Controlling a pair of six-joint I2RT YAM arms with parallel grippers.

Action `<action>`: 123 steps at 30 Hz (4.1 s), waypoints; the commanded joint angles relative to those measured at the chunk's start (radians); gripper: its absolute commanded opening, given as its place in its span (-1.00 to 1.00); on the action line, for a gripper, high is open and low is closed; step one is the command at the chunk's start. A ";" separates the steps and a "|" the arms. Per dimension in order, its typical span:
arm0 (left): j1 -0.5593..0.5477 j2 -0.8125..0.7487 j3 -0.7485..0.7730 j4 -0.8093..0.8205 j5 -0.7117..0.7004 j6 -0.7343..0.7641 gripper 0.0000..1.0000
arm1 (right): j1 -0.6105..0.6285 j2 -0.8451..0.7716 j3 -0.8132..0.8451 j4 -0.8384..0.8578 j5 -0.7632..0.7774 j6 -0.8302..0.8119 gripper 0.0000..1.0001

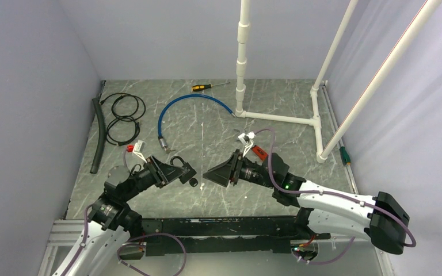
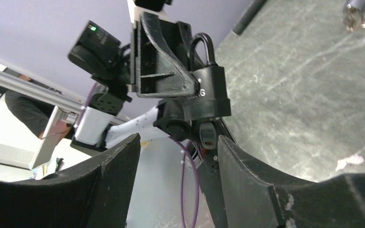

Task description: Unlock with the key

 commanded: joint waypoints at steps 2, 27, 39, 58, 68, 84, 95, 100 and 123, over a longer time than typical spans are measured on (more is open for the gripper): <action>0.004 0.040 0.000 0.180 0.043 -0.041 -1.00 | 0.000 0.056 0.009 -0.001 -0.033 0.015 0.18; 0.004 0.041 -0.081 0.352 0.044 -0.149 -1.00 | 0.008 0.305 -0.054 0.419 -0.142 0.197 -0.26; 0.004 0.035 -0.079 0.332 0.037 -0.146 -1.00 | 0.011 0.370 -0.019 0.448 -0.173 0.213 -0.40; 0.004 0.028 -0.061 0.288 0.023 -0.130 -1.00 | 0.020 0.394 0.042 0.358 -0.178 0.182 -1.00; 0.004 0.024 -0.037 0.197 0.001 -0.094 -1.00 | 0.048 0.288 0.145 -0.056 0.006 -0.037 -1.00; 0.004 0.046 -0.062 0.256 0.026 -0.079 -1.00 | 0.099 0.262 0.209 -0.148 0.102 -0.148 -1.00; 0.004 -0.006 0.014 0.367 0.148 0.011 -1.00 | 0.097 0.196 0.248 -0.014 -0.078 -0.135 -1.00; 0.004 -0.007 0.033 0.456 0.203 0.010 -1.00 | 0.096 0.193 0.262 0.133 -0.166 -0.089 -1.00; 0.004 0.057 0.089 0.797 0.348 0.023 -1.00 | 0.096 0.308 0.311 0.833 -0.377 0.268 -1.00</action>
